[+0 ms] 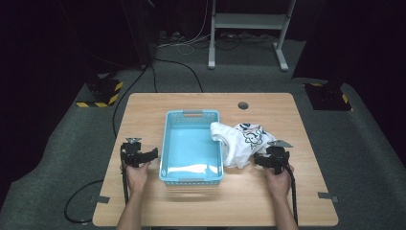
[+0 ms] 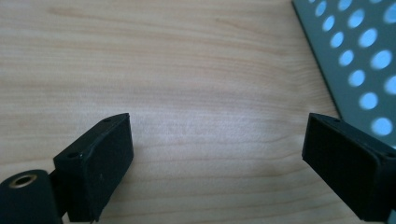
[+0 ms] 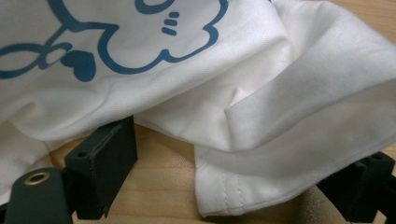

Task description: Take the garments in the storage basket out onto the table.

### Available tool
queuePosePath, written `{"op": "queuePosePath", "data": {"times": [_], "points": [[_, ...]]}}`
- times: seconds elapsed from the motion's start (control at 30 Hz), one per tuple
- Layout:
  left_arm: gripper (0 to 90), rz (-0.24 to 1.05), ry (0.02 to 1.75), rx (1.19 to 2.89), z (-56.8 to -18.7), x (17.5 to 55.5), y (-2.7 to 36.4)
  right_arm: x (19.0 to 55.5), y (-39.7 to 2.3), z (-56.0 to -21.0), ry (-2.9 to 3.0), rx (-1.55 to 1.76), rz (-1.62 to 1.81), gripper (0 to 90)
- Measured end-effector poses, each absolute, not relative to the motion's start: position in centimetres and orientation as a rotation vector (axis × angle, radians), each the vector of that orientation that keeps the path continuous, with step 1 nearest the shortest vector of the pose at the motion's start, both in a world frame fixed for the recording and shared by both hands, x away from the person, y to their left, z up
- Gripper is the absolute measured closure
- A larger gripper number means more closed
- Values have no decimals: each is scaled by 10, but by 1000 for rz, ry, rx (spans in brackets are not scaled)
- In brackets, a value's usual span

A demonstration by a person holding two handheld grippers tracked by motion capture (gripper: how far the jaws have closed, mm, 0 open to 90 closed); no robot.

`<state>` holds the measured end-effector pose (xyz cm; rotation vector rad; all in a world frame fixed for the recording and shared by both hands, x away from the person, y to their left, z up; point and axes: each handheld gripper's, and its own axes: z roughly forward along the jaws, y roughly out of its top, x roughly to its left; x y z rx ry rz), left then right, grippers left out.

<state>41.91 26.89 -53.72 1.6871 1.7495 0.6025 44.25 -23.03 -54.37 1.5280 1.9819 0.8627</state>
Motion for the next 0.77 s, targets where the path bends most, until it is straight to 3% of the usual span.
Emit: {"op": "queuePosePath", "data": {"times": [0.27, 0.77], "points": [[85, 726, 1714, 1772, -543, 417, 260, 442, -230, -544, 1982, 1528, 863, 127], [73, 724, 1717, 1771, -543, 417, 259, 442, -230, -544, 1982, 1528, 863, 126]]}}
